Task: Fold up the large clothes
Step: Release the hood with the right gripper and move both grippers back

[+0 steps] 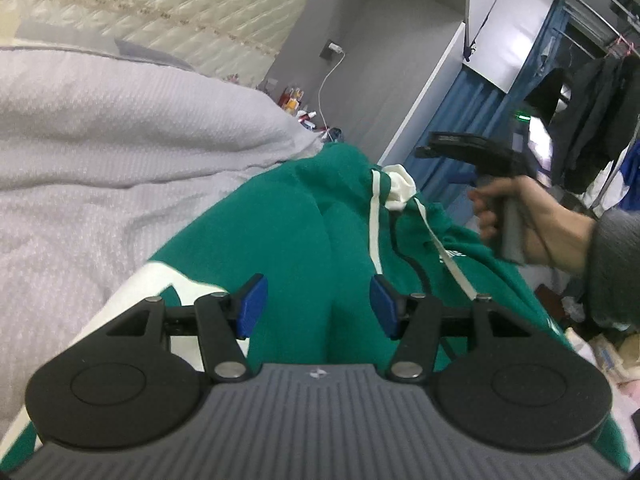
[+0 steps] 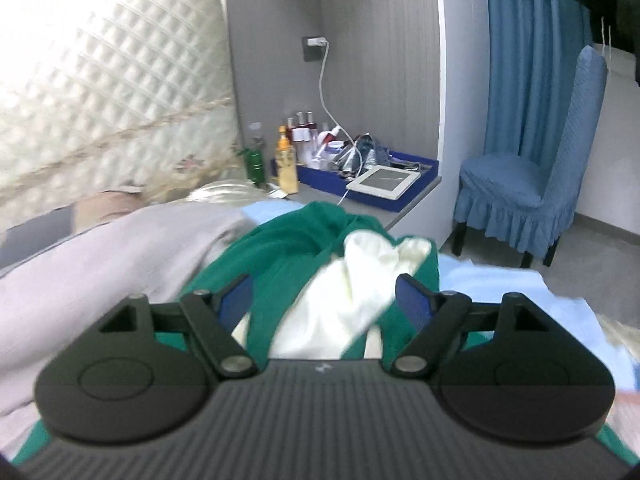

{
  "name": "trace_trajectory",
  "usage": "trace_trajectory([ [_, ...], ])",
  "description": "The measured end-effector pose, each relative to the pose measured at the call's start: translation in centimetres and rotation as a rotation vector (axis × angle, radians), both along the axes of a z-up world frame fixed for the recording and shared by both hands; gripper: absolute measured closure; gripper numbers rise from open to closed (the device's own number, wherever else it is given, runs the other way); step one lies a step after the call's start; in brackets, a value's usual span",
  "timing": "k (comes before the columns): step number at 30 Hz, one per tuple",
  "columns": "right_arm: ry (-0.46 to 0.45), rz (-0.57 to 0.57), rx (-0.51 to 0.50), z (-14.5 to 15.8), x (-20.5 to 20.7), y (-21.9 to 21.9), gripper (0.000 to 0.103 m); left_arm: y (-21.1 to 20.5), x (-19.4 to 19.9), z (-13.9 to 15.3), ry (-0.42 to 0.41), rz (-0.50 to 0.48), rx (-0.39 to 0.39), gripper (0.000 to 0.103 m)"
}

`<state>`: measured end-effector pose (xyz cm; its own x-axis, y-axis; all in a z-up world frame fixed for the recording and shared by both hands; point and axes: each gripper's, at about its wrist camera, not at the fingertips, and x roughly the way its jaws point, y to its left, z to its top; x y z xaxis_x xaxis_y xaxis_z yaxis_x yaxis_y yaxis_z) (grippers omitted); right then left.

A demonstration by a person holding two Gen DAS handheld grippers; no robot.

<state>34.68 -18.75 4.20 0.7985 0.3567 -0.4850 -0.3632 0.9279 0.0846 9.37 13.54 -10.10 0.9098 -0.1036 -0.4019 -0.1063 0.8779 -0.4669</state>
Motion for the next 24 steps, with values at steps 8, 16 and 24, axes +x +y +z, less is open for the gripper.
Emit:
trace_trajectory([
  [8,-0.030,0.011,0.011,3.6,-12.8,-4.2,0.023,-0.9,-3.5,1.8,-0.019,-0.026,0.036,0.041],
  [16,0.025,0.008,0.029,4.7,-25.1,-9.6,0.023,-1.6,-6.9,3.1,-0.032,-0.038,0.013,0.041],
  [24,0.058,-0.047,0.015,4.6,-32.9,-14.3,0.023,-0.4,-11.1,4.5,0.013,0.070,0.010,0.041],
])
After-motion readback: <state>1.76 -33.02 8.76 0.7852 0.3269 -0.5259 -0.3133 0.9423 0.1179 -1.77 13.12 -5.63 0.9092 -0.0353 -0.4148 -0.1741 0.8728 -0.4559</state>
